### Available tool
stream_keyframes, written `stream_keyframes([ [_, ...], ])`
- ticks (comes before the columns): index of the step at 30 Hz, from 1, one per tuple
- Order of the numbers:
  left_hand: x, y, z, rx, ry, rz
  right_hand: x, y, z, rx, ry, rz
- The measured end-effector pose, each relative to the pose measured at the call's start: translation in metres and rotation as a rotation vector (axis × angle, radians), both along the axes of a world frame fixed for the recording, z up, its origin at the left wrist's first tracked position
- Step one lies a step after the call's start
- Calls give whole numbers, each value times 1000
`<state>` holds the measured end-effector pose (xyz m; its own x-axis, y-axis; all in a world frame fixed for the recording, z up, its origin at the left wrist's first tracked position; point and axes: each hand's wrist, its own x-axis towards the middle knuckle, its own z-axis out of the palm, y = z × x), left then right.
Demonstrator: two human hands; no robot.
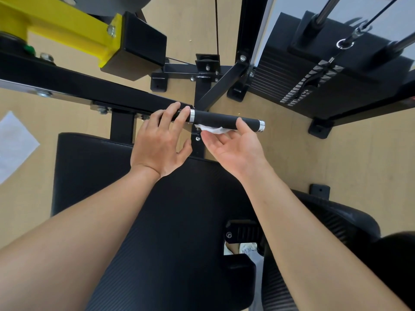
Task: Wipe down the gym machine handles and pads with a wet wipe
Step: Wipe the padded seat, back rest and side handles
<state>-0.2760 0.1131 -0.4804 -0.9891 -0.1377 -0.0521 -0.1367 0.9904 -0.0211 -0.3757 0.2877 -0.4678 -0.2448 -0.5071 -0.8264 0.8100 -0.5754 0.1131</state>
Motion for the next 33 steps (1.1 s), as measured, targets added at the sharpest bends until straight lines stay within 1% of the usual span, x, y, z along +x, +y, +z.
stream_keyframes([
  [3,0,0,0,4,0,1,-4,12,-3,-64,-50,-72],
  [7,0,-1,1,-9,-15,6,-5,31,-11,-53,-81,-183],
  [10,0,-1,2,0,-11,4,-1,20,-8,-66,-76,-175],
  [16,0,0,1,9,-9,4,6,-18,-2,-167,-84,-78],
  [18,-1,1,1,8,-16,5,4,-14,-3,-170,-98,-97],
  [22,-1,1,2,1,-15,5,-3,10,-4,-82,-95,-189],
  [25,-1,1,2,3,-15,7,-4,19,-6,-65,-100,-243],
  [31,0,1,1,8,-18,11,2,-5,-4,-163,-117,-196],
  [33,-1,1,1,8,-15,8,0,-1,-4,-148,-128,-200],
])
